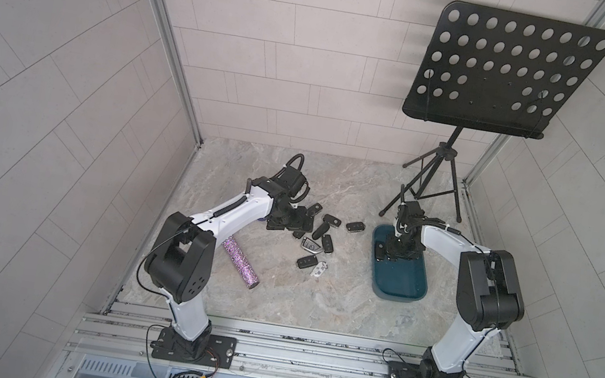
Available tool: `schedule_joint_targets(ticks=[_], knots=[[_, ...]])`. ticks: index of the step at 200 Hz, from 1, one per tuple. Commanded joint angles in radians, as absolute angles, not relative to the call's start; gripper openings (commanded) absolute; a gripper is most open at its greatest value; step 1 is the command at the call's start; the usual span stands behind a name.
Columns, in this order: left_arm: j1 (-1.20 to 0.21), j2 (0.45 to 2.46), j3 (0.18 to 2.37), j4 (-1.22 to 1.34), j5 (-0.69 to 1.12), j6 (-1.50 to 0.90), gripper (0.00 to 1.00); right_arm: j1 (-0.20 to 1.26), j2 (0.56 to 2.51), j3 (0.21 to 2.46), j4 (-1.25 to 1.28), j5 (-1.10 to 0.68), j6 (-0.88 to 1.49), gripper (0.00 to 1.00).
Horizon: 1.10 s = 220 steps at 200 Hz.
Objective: Place the car key into the storage box
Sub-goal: Place the car key in the storage box, then pick up the car key from the center of the board.
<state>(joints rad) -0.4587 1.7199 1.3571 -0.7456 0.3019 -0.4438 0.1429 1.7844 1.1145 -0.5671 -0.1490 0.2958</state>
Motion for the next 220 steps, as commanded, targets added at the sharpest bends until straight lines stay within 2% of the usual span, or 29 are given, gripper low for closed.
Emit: schedule_joint_targets(ticks=[1,22,51,96,154,187,220], knots=[[-0.463,1.689,1.344,-0.762,0.283,-0.435,1.0,0.138,1.788,1.126,-0.568,-0.146,0.293,0.36],[-0.463,1.69,1.351,-0.764,0.288,-0.441,1.0,0.138,1.772,1.126,-0.57,-0.146,0.296,0.44],[-0.463,1.695,1.368,-0.761,0.296,-0.451,1.0,0.138,1.73,1.131,-0.583,-0.144,0.304,0.49],[-0.463,1.684,1.391,-0.768,0.297,-0.473,1.0,0.139,1.619,1.147,-0.627,-0.144,0.329,0.5],[-0.456,1.638,1.358,-0.738,0.276,-0.489,1.0,0.163,1.483,1.145,-0.596,-0.238,0.374,0.51],[-0.422,1.658,1.376,-0.742,0.312,-0.461,1.0,0.24,1.487,1.166,-0.54,-0.246,0.395,0.51],[-0.363,1.667,1.384,-0.737,0.346,-0.437,1.0,0.301,1.57,1.235,-0.502,-0.223,0.468,0.51]])
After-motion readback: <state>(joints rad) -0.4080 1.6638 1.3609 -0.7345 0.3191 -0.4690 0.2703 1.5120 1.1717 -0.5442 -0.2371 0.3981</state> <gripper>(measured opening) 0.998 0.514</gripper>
